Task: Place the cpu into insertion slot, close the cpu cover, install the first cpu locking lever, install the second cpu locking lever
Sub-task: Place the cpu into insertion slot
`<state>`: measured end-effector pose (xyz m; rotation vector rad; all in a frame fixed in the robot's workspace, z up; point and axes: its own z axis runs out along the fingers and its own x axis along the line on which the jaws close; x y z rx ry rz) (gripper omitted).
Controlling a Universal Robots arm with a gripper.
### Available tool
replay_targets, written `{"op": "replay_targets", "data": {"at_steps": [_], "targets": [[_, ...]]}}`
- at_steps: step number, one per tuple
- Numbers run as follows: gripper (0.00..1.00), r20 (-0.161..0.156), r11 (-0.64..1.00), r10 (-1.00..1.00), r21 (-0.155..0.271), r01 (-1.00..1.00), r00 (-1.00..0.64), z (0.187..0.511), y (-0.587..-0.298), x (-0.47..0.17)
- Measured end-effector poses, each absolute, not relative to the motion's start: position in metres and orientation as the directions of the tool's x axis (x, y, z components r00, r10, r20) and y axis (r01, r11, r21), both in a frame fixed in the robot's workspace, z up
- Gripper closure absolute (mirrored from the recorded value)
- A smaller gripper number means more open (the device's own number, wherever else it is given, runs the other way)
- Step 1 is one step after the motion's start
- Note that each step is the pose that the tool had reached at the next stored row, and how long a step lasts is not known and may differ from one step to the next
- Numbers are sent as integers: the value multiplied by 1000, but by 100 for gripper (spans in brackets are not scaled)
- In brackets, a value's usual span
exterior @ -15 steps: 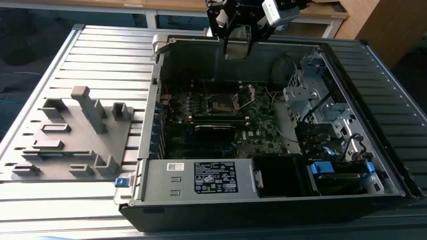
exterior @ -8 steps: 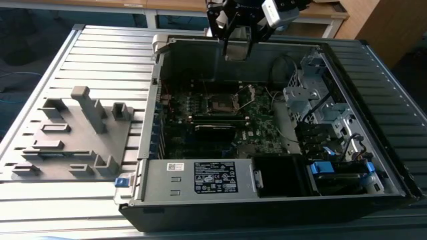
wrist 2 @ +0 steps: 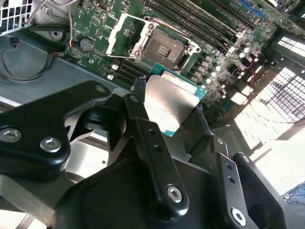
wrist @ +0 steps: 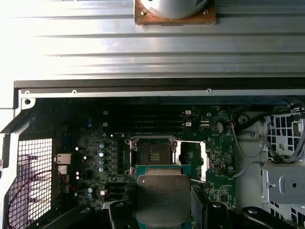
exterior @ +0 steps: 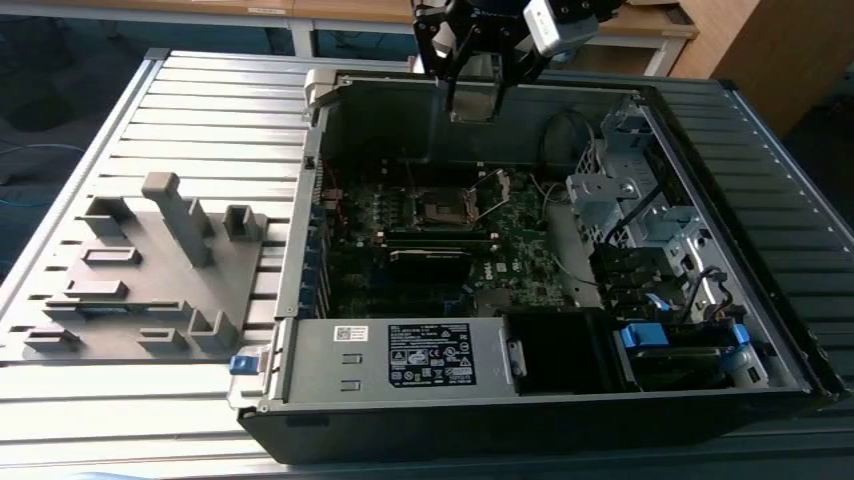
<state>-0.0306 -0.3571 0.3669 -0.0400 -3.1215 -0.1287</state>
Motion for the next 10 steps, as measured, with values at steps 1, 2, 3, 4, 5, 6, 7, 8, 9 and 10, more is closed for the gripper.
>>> {"op": "replay_targets", "data": {"at_steps": [1,2,3,4,5,6,7,8,9,10], "targets": [[46,18,996,25,82,26,-1000,367,-357,-31],[46,18,996,25,82,26,-1000,366,-357,-31],[46,18,996,25,82,26,-1000,366,-357,-31],[46,18,996,25,82,26,-1000,366,-357,-31],[46,18,996,25,82,26,-1000,366,-357,-31],[46,18,996,25,82,26,-1000,366,-357,-31],[46,18,996,25,82,26,-1000,366,-357,-31],[46,18,996,25,82,26,-1000,366,-357,-31],[46,18,996,25,82,26,-1000,366,-357,-31],[46,18,996,25,82,26,-1000,365,-357,-31]]}}
